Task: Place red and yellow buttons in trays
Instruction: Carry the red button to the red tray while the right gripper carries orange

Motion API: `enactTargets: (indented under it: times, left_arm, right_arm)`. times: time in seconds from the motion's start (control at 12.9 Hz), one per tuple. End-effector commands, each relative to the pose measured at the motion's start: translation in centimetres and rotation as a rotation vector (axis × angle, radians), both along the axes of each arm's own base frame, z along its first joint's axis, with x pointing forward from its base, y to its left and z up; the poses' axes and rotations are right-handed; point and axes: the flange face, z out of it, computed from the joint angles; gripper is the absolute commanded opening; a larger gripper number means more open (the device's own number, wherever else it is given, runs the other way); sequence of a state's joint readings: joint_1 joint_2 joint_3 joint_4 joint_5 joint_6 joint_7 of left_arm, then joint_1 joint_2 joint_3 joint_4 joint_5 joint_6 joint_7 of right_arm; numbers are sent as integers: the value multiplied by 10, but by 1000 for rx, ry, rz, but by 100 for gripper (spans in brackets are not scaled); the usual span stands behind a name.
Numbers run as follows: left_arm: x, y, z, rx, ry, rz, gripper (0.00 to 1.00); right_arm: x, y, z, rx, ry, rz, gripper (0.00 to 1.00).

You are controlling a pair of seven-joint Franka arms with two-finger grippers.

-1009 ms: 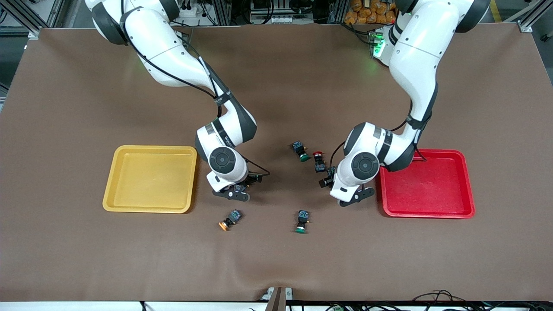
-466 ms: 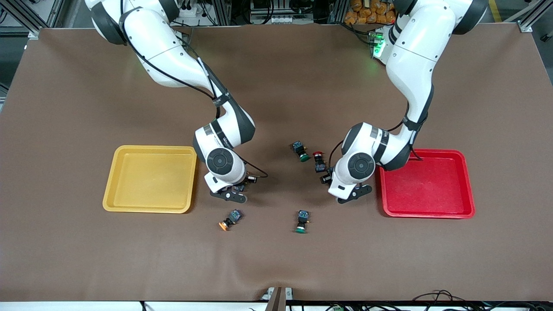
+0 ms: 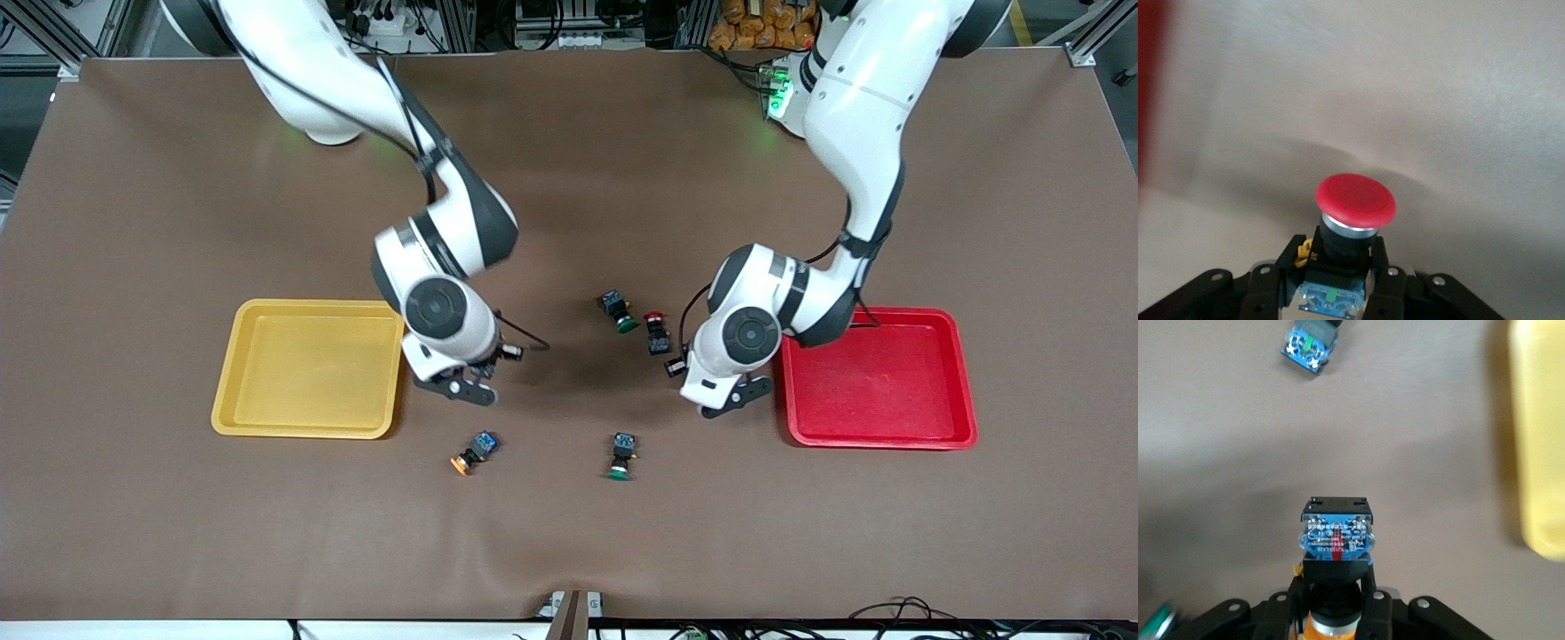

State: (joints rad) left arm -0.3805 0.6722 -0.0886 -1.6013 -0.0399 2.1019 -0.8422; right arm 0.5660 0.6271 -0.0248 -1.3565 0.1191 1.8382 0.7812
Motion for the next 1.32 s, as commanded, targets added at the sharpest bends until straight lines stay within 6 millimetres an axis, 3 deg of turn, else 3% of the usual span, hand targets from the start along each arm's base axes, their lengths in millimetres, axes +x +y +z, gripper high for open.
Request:
enactTargets:
  times: [0.0, 0.16, 0.23, 0.31, 0.54, 0.62, 0.85, 1.24]
  left_arm:
    - [3, 52, 86, 8, 11, -70, 7]
    - [7, 103, 137, -4, 24, -124, 6]
    - [10, 136, 156, 1, 28, -182, 6]
    - [13, 171, 171, -17, 33, -243, 6]
    - [25, 281, 172, -40, 42, -416, 6]
    - [27, 311, 167, -47, 44, -447, 6]
    - [33, 365, 132, -47, 40, -504, 7]
    - [35, 404, 34, -51, -2, -504, 7]
  right_arm:
    - [-26, -41, 112, 21, 23, -19, 0]
    - [-44, -78, 173, 29, 49, 31, 0]
    - [-50, -100, 194, 33, 60, 49, 0]
    - [-52, -120, 207, 37, 70, 63, 0]
    - [-32, -209, 216, 73, 86, 112, 0]
    - [-23, -244, 210, 82, 85, 128, 0]
    - [-2, -320, 183, 49, 46, 173, 0]
    - [5, -404, 57, 50, -49, 263, 0]
